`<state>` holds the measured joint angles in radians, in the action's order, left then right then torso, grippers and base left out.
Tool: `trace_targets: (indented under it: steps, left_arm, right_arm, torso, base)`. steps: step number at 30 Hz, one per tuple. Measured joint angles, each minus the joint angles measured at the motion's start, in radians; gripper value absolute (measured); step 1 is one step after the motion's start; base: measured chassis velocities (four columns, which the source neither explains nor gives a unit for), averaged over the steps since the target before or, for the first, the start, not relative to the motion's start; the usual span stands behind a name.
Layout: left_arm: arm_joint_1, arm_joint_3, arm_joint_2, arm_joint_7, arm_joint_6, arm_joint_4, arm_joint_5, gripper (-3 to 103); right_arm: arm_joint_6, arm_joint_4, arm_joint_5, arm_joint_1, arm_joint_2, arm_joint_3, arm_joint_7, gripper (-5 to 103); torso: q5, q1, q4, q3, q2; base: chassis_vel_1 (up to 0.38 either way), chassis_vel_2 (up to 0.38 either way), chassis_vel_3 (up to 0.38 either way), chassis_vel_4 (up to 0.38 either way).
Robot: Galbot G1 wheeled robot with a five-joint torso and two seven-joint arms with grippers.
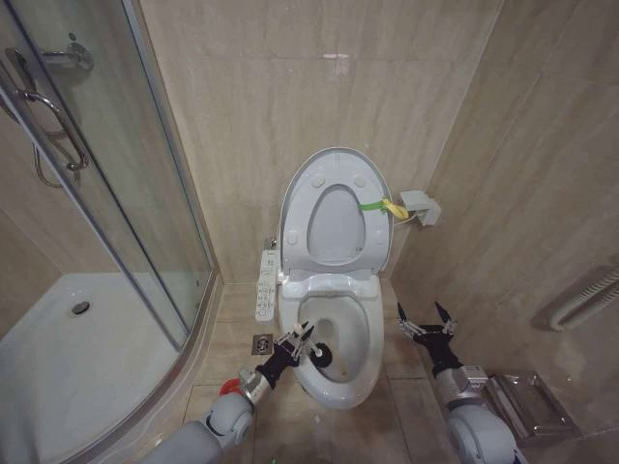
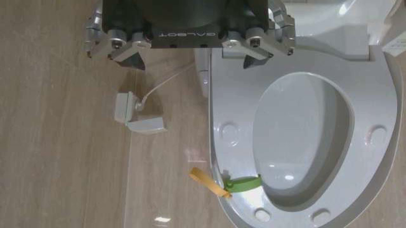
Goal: Open the toilet lid, clean the toilet bowl with a toilet brush, close the toilet lid, and flush.
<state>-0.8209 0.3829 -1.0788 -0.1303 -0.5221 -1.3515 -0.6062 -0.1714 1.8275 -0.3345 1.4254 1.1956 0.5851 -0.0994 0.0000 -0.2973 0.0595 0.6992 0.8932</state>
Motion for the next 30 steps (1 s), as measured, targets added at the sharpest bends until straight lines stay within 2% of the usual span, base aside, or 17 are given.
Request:
trace_targets:
  steps: [3,8,14,17,21,24,27,30]
  left_arm:
    - [-0.017,0.013,0.026,0.026,0.018,-0.098,0.006,19]
    - [-0.06,0.028,0.043,0.035,0.027,-0.17,0.017,19]
    - [-0.072,0.026,0.03,0.019,0.024,-0.129,0.027,19]
    - [-0.041,0.013,0.003,0.004,0.009,-0.045,0.017,19]
    - [0.009,0.005,-0.019,-0.019,0.005,0.024,-0.051,19]
    - [0.027,-0.004,-0.027,-0.023,0.001,0.046,-0.063,19]
    - [0.029,-0.008,-0.019,-0.022,0.001,0.029,-0.067,19]
    - [0.003,0.0,0.023,-0.009,0.013,-0.067,-0.062,19]
  right_arm:
    - [0.0,0.0,0.0,0.0,0.0,0.0,0.0,100]
    - [0.0,0.0,0.0,0.0,0.0,0.0,0.0,100]
    - [0.0,0.0,0.0,0.0,0.0,0.0,0.0,100]
    - [0.0,0.0,0.0,0.0,0.0,0.0,0.0,100]
    - [0.0,0.0,0.0,0.0,0.0,0.0,0.0,100]
    - [0.0,0.0,0.0,0.0,0.0,0.0,0.0,100]
    - [0.0,0.0,0.0,0.0,0.0,0.0,0.0,100]
    - [0.0,0.0,0.0,0.0,0.0,0.0,0.0,100]
  torso:
    - [0.0,0.0,0.0,0.0,0.0]
    - [0.0,0.0,0.0,0.0,0.0]
    - [-0.0001,0.0,-0.0002,0.0,0.0]
    - [-0.0001,0.0,-0.0001,0.0,0.0]
    - [0.0,0.0,0.0,0.0,0.0]
    - [-0.0001,0.0,0.0,0.0,0.0]
    - [-0.0001,0.0,0.0001,0.0,0.0]
    - [0.0001,0.0,-0.0001,0.0,0.0]
  base:
    - [0.0,0.0,0.0,0.0]
    - [0.0,0.0,0.0,0.0]
    - [0.0,0.0,0.0,0.0]
    - [0.0,0.0,0.0,0.0]
    - [0.0,0.0,0.0,0.0]
    - [0.0,0.0,0.0,0.0]
    - [0.0,0.0,0.0,0.0]
    - [0.0,0.0,0.0,0.0]
